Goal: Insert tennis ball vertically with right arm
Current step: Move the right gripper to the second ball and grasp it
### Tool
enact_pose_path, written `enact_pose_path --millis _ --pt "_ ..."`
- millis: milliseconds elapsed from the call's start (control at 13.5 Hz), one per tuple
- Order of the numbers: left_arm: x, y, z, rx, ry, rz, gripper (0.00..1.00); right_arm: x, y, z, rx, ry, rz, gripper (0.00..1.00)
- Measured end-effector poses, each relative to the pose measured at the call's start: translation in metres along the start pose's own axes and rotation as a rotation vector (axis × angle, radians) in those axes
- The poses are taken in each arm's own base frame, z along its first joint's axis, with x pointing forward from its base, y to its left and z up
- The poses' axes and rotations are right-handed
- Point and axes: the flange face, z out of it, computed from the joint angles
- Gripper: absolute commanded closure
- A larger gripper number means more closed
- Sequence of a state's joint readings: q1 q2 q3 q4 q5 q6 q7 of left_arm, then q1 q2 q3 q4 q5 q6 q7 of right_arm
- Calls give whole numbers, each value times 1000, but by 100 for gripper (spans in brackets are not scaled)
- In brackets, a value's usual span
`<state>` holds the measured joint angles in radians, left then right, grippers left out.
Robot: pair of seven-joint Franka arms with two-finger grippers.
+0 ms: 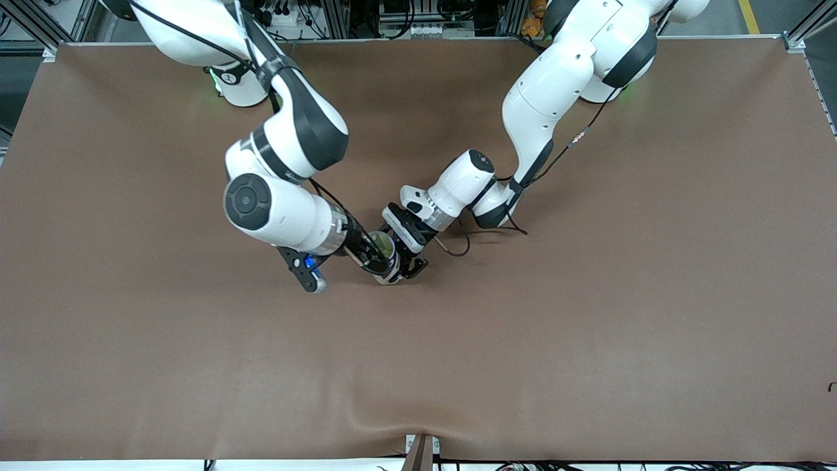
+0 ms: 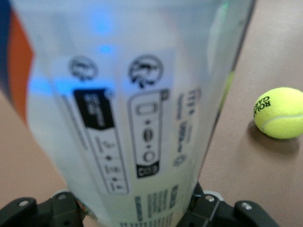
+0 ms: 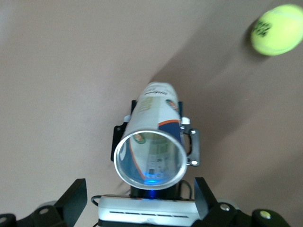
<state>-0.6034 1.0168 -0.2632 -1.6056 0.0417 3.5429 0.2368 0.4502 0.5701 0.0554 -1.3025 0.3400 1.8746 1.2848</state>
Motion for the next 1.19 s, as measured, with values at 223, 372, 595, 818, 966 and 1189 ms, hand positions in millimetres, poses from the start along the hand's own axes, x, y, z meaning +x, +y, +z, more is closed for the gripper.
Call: enact_pose_path --millis 223,372,595,818,966,1189 --pt "0 0 0 0 0 0 20 65 36 -55 -73 -23 -76 0" --pt "0 0 0 0 0 0 20 119 67 -71 -135 -37 -115 0" --pt "0 0 0 0 0 0 20 179 106 -38 -252 -17 -140 0" --pt "0 0 0 0 0 0 20 197 124 32 -281 2 -139 0" --pt "0 0 0 0 0 0 20 191 132 68 -300 2 -152 0" --pt "0 0 0 0 0 0 20 170 131 93 -327 -3 -184 0"
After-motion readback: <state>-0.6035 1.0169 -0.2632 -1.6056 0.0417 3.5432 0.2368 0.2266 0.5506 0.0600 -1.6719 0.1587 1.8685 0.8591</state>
